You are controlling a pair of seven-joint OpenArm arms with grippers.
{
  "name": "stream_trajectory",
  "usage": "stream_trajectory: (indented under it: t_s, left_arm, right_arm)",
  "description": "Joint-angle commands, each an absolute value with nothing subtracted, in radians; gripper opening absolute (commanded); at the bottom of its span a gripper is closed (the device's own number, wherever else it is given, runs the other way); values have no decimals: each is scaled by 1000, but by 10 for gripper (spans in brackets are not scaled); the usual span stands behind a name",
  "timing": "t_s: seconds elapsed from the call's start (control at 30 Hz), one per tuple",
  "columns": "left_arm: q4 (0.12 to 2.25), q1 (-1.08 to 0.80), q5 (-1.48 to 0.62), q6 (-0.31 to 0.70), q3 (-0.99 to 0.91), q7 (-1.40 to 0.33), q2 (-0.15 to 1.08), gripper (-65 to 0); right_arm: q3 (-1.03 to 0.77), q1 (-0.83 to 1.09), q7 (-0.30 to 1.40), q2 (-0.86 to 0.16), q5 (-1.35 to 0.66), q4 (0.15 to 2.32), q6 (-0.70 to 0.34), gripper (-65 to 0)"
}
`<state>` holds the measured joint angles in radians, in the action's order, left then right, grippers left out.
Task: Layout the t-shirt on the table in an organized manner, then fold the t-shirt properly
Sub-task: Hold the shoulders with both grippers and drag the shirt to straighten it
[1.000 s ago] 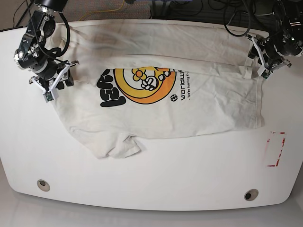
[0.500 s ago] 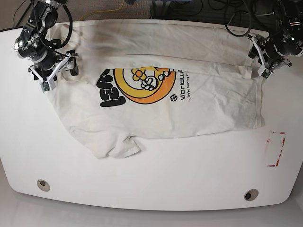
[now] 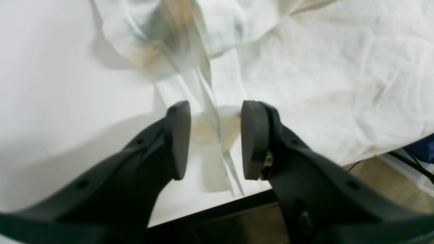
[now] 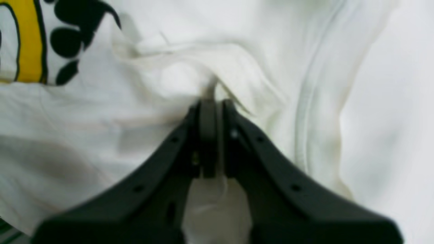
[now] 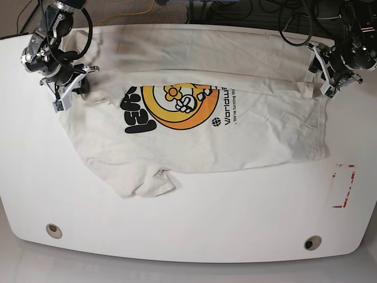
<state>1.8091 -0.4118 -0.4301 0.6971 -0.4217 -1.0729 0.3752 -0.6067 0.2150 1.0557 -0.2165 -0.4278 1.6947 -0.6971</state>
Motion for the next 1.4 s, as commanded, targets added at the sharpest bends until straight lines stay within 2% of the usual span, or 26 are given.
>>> stream_trajectory:
  t_s: [0.0,0.23,1.0,1.37]
  left_arm:
    - [1824,-407,-440,698,-427,-1063,392,-418]
    - [1824,-407,-440,698,-427,-1063,392,-418]
    - [1824,-407,-437,698,-427,-1063,392,-418]
    - [1847,-409,-475,698,-394,-1066,392,-418]
  right_arm:
    - [-610,211,1041,-236,-443,1715,-698,-623]
    - [-610,191,1041,-237,-443,1751,-698,-650]
    - [-605,147,1046,-245,-443,1782,-698,-648]
    - [-539,133,1046,-280,-443,1782,-698,-648]
